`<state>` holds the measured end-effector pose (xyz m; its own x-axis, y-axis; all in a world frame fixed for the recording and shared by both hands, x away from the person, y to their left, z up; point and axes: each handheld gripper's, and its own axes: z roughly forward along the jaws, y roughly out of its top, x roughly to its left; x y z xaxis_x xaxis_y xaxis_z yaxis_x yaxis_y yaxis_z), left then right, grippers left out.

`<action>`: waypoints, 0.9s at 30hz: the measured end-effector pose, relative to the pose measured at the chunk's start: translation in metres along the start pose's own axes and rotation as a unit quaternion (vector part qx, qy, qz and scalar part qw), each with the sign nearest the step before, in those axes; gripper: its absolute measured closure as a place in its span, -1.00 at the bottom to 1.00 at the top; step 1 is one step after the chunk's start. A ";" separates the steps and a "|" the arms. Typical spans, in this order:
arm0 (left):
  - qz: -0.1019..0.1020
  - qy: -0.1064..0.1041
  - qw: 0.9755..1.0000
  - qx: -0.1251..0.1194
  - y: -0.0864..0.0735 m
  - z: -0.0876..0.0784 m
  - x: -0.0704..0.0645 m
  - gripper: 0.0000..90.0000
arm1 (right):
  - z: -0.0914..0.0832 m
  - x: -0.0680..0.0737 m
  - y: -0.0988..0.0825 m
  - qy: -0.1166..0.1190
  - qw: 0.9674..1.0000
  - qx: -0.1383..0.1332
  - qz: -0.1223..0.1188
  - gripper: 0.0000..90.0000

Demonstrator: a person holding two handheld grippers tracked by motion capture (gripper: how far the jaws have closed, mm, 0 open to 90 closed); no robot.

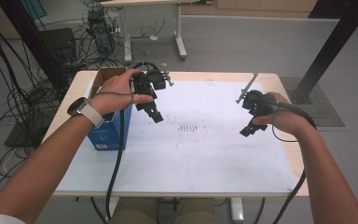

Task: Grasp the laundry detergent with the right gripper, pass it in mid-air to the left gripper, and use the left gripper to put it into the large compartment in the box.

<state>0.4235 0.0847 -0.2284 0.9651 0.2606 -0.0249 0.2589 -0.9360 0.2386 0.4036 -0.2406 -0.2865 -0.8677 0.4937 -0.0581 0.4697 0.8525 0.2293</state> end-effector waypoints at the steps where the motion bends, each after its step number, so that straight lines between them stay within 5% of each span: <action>1: -0.001 0.001 1.000 0.000 0.000 0.000 0.000 -0.85 | -0.001 0.000 0.000 -0.001 1.000 0.000 0.001 -0.81; 27: -0.006 0.001 1.000 0.000 -0.003 0.005 -0.001 -0.85 | 0.000 0.004 -0.002 -0.002 1.000 -0.001 0.001 -0.81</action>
<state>0.4217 0.0861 -0.2338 0.9618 0.2724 -0.0258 0.2706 -0.9329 0.2375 0.3993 -0.2408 -0.2877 -0.8665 0.4955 -0.0608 0.4706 0.8513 0.2317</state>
